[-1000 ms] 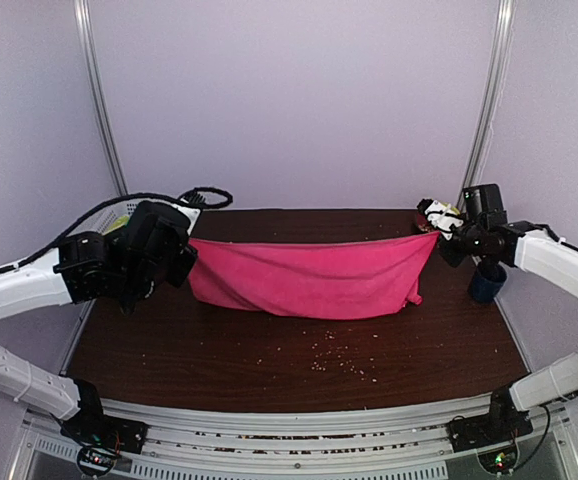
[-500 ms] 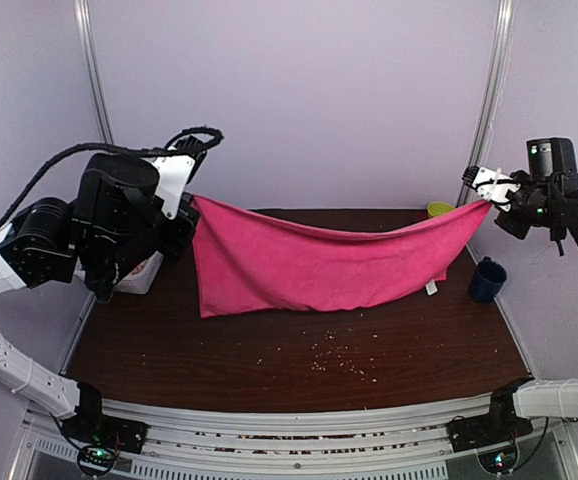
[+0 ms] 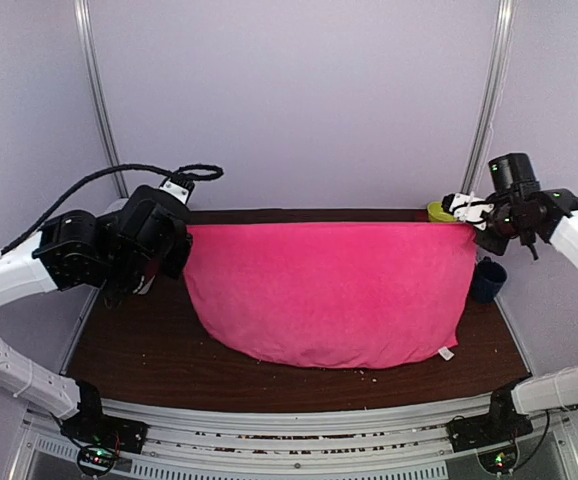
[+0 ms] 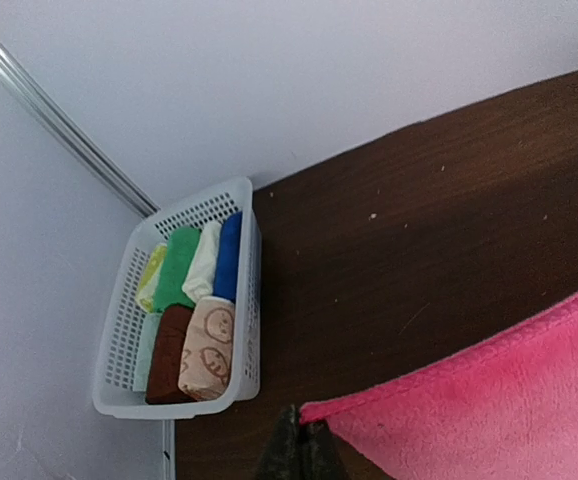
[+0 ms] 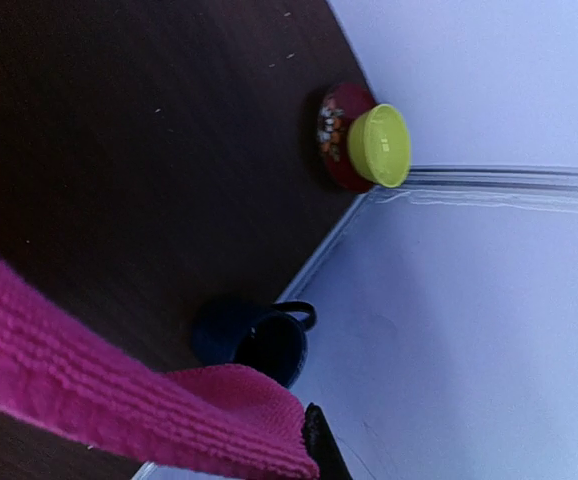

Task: Roll the towels
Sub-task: Flatten out the towel at the center of the board.

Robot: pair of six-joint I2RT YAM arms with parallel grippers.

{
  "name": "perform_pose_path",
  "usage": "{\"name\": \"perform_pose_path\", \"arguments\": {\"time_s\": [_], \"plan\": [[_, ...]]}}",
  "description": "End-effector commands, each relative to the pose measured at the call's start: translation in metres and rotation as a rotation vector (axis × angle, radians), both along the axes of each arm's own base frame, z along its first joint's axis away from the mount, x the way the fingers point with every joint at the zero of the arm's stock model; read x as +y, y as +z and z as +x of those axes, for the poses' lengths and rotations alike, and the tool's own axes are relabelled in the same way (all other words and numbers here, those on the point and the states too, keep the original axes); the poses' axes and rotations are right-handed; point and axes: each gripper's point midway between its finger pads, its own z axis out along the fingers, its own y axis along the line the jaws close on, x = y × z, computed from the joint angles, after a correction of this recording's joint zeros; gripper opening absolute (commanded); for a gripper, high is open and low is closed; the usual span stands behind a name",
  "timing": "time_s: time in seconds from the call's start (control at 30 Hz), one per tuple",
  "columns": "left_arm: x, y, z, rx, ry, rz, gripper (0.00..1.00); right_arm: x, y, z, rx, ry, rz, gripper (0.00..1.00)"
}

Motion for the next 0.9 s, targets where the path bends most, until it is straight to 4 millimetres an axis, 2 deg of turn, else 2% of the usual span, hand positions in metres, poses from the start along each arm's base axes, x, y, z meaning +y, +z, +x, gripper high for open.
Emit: {"name": "perform_pose_path", "arguments": {"time_s": [0.0, 0.1, 0.2, 0.23, 0.37, 0.47, 0.57, 0.8, 0.87], "plan": [[-0.001, -0.053, 0.062, 0.099, -0.058, -0.045, 0.0, 0.002, -0.066, 0.051, 0.094, -0.061, -0.022, 0.0], [0.002, -0.086, 0.104, 0.143, -0.024, 0.007, 0.0, 0.004, -0.103, 0.09, 0.153, -0.101, -0.056, 0.0], [-0.004, -0.12, 0.148, 0.192, -0.007, 0.069, 0.0, 0.006, -0.135, 0.129, 0.197, -0.14, -0.073, 0.0], [-0.009, -0.141, 0.163, 0.219, 0.0, 0.111, 0.0, 0.007, -0.141, 0.143, 0.193, -0.153, -0.078, 0.0], [-0.017, -0.171, 0.21, 0.225, 0.035, 0.208, 0.0, 0.015, -0.156, 0.186, 0.151, -0.163, -0.079, 0.0], [-0.02, -0.175, 0.236, 0.208, 0.052, 0.223, 0.0, 0.015, -0.162, 0.205, 0.115, -0.174, -0.096, 0.0], [-0.021, -0.172, 0.248, 0.177, 0.056, 0.222, 0.0, 0.014, -0.158, 0.213, 0.081, -0.172, -0.102, 0.0], [-0.012, -0.158, 0.249, 0.134, 0.039, 0.2, 0.0, 0.021, -0.138, 0.206, 0.056, -0.109, -0.068, 0.0], [-0.009, -0.155, 0.248, 0.132, 0.022, 0.183, 0.0, 0.021, -0.138, 0.202, 0.074, -0.091, -0.084, 0.0]]}}
